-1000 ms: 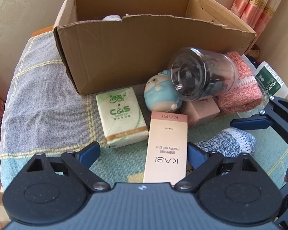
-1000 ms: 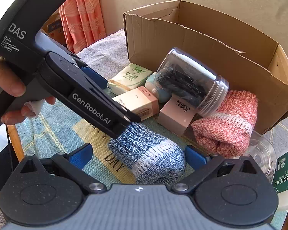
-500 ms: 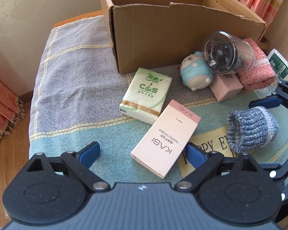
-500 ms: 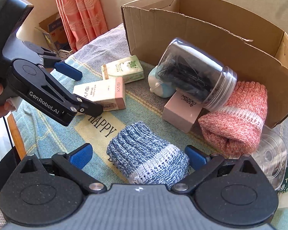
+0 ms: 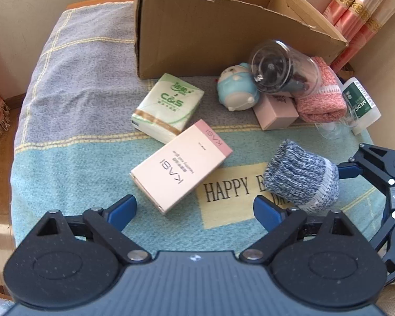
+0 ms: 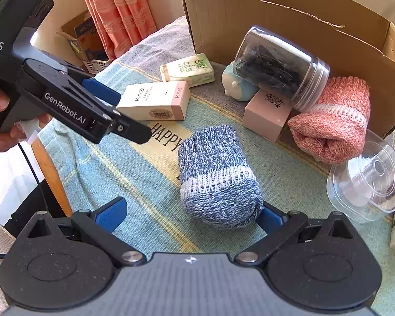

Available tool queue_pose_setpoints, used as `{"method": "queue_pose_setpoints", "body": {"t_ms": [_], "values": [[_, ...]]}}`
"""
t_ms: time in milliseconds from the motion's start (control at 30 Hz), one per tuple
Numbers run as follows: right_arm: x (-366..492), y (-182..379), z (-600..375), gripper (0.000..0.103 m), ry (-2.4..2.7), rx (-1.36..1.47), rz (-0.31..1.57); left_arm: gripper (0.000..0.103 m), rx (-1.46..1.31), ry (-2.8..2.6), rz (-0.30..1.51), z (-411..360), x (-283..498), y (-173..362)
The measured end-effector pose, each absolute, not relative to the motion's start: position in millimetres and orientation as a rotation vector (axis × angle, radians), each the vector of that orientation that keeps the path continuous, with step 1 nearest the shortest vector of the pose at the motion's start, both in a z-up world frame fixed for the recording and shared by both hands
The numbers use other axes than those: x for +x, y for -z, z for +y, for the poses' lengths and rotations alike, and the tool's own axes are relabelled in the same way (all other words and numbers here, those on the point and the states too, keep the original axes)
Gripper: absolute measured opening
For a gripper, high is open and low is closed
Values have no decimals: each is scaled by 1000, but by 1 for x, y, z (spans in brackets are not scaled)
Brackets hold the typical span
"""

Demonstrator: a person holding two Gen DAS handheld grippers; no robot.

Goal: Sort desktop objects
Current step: 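Close the right tool on the blue-grey sock while the left tool grips the KASI box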

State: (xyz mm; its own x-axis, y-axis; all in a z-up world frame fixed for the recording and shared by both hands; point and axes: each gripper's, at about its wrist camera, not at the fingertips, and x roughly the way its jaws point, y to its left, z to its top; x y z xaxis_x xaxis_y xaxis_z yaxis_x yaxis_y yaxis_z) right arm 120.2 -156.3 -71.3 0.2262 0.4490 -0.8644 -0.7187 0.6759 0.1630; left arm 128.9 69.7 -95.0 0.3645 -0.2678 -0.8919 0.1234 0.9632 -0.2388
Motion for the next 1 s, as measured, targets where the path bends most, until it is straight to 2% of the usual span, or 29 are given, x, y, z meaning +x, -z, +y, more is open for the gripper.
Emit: {"method": "queue_pose_setpoints", "body": {"t_ms": [433,833,1000], "values": [[127,71,-153,103,-805,-300,1026,95,-146,173,1117,53,155,96],[141,85,-139,102,-773,-405,977,96,53,137,1064,37,160,107],[139,88,-138,102,-764,-450,950,97,47,122,1050,42,162,108]]}}
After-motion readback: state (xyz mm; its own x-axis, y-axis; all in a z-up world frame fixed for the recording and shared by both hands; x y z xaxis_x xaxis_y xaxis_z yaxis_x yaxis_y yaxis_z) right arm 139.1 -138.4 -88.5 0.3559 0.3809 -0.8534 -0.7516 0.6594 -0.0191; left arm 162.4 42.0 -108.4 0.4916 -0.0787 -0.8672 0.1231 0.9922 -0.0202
